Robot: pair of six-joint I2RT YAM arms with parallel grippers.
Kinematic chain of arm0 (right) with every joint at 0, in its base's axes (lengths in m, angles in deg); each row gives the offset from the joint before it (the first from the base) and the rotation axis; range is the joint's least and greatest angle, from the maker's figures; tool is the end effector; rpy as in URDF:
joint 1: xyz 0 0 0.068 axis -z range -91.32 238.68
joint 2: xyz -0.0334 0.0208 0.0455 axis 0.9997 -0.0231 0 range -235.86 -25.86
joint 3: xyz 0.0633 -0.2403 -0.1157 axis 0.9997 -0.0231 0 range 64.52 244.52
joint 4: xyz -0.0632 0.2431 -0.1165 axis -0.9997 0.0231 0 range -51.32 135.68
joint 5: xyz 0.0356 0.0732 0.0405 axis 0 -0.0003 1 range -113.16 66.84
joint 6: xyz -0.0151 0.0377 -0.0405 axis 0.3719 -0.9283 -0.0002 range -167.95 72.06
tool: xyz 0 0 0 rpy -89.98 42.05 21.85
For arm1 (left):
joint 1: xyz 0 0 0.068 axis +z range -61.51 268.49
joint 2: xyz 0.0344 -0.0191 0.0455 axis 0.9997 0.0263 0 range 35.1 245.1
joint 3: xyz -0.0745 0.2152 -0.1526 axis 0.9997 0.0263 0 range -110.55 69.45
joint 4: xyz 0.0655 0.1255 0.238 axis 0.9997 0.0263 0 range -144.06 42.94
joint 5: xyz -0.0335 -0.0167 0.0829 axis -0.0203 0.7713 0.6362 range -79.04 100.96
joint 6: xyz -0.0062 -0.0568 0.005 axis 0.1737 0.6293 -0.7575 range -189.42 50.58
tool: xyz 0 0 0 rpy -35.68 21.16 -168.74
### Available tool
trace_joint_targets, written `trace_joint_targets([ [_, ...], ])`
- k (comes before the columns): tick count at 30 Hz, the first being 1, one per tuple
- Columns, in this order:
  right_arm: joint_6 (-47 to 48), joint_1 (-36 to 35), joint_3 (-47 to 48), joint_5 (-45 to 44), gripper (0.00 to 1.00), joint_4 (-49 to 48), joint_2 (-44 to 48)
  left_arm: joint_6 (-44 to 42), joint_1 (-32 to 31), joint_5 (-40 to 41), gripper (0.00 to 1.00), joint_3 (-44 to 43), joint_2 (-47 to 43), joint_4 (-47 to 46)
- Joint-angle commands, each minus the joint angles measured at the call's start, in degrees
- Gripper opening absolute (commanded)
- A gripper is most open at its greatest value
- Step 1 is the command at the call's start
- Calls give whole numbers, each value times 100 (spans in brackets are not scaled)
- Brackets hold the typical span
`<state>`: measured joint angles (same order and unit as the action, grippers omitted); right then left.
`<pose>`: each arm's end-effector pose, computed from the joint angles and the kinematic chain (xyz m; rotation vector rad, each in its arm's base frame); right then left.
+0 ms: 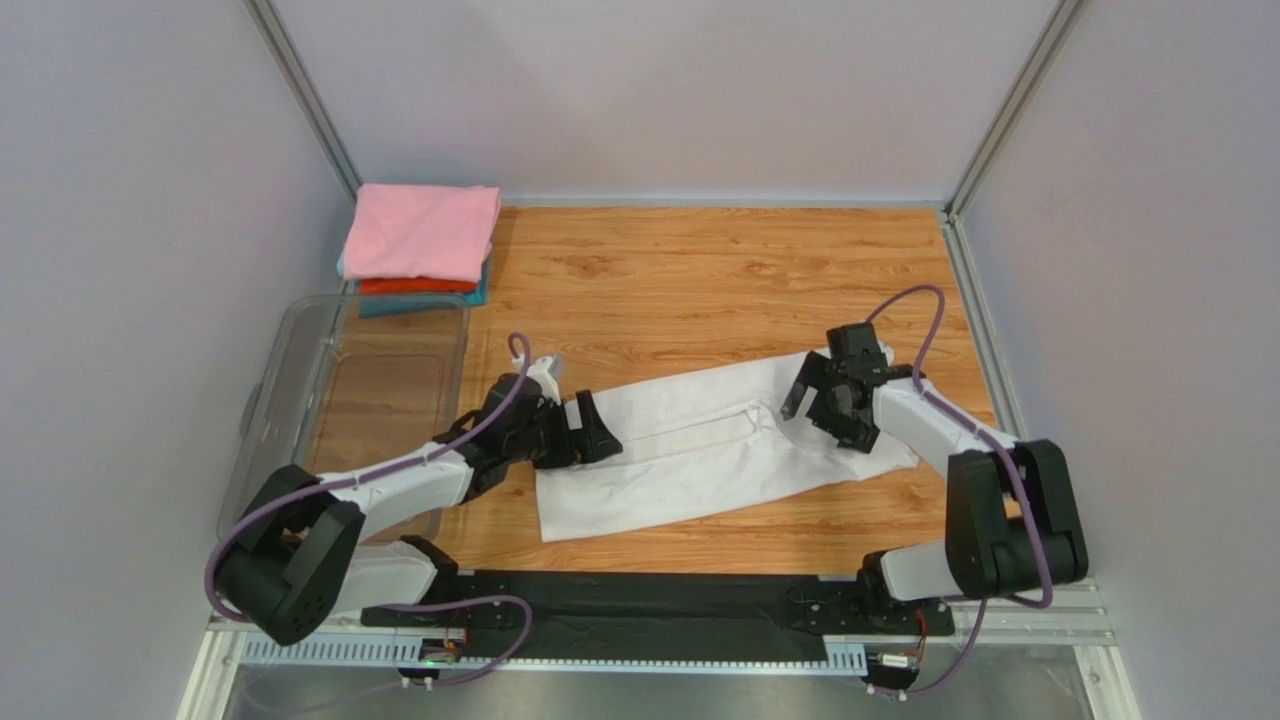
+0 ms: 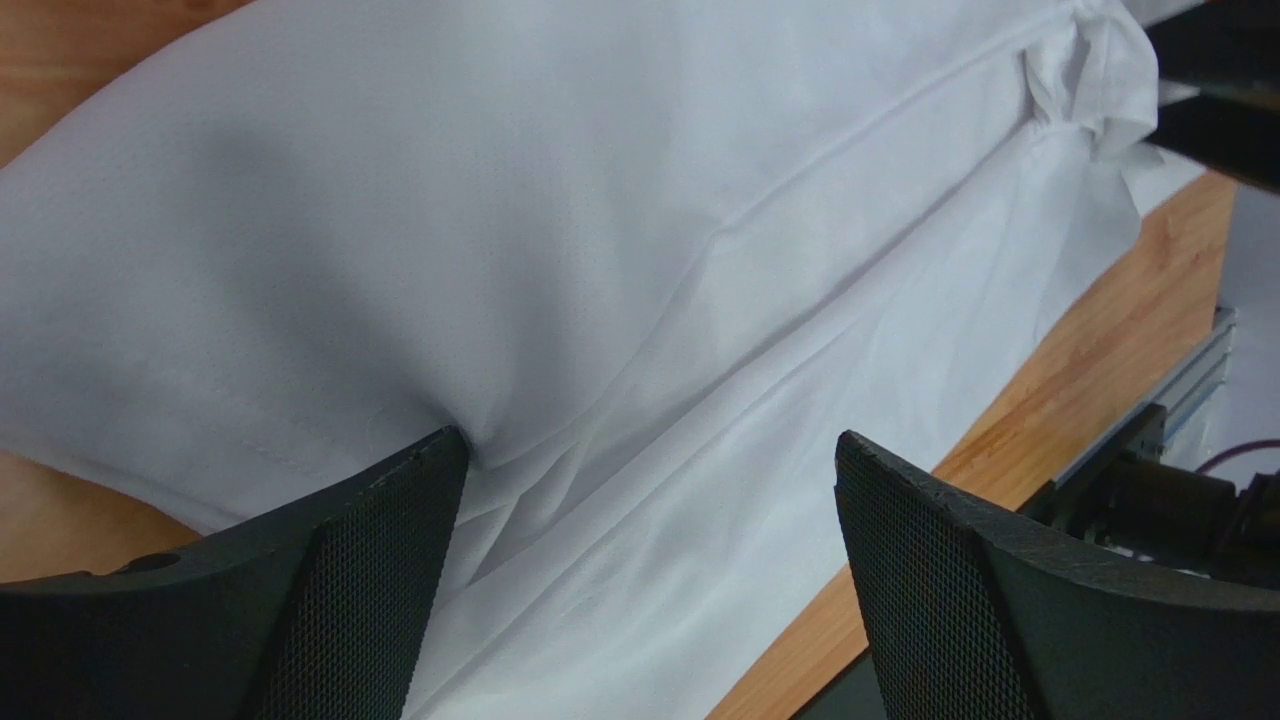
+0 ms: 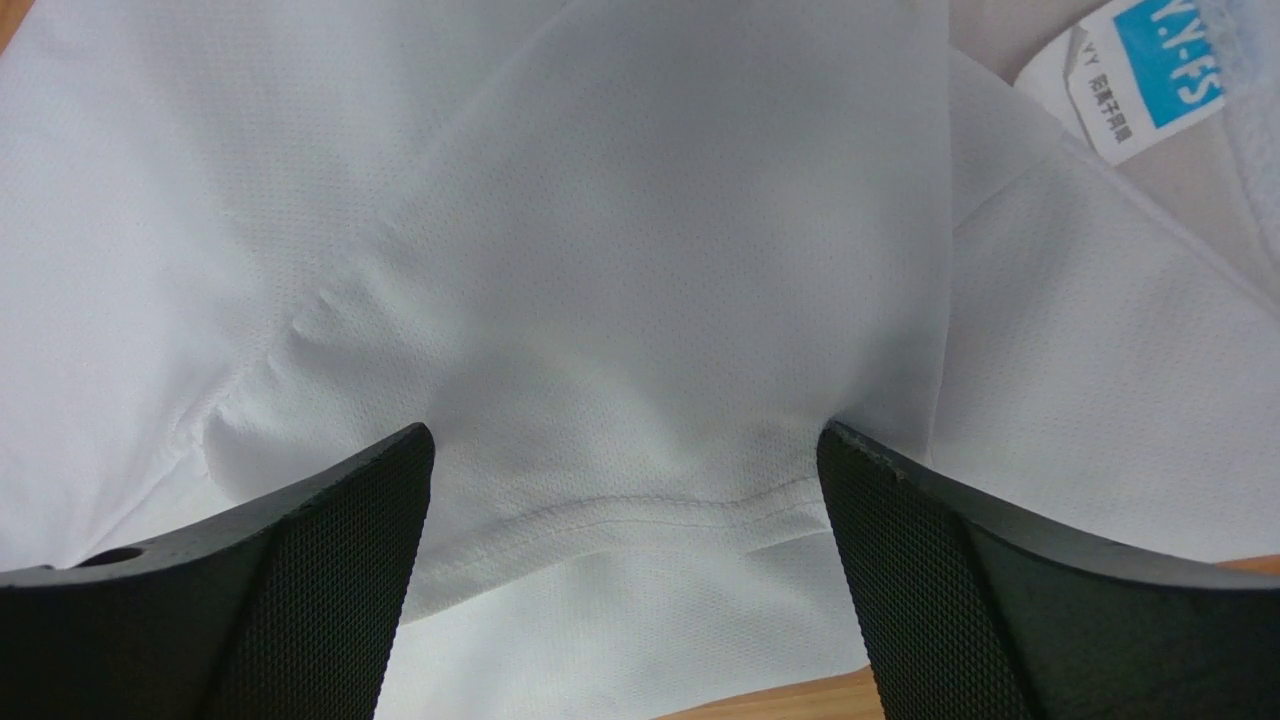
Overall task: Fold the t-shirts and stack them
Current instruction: Fold the tshirt
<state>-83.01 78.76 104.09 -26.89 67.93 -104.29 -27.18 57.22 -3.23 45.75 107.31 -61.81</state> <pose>0.2474 0.0405 0.1498 0.6182 2.6915 0.1210 0.2025 -0.1347 0.1360 -0.0945 2.4406 -0.9120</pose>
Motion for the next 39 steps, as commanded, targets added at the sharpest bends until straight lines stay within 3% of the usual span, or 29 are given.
trace_joint_targets([
  [1, 491, 33, 671, 30, 100, -482, -671, 653, -457, 126, 100, 524, -285, 72],
  [8, 940, 24, 2167, 635, 100, -535, -2394, 1751, -1530, 1102, 100, 1148, -1514, 62],
  [11, 1133, -80, 2870, 1031, 100, -535, -2992, 1963, -2005, 1594, 100, 1158, -1613, 159],
  [15, 1423, -300, 3827, 1583, 100, -517, -3686, 2209, -2549, 1806, 100, 1114, -1298, -86],
  [23, 1608, -749, 5305, 1727, 100, -95, -4961, 2886, -3842, 2491, 100, 534, -164, -569],
  [32, 1740, -1223, 6202, 1736, 100, -289, -5551, 3273, -4291, 2483, 100, -29, 1006, -1264],
  [39, 1775, -1294, 6327, 1577, 100, -96, -5236, 2922, -4493, 2773, 100, -134, 313, -1002],
])
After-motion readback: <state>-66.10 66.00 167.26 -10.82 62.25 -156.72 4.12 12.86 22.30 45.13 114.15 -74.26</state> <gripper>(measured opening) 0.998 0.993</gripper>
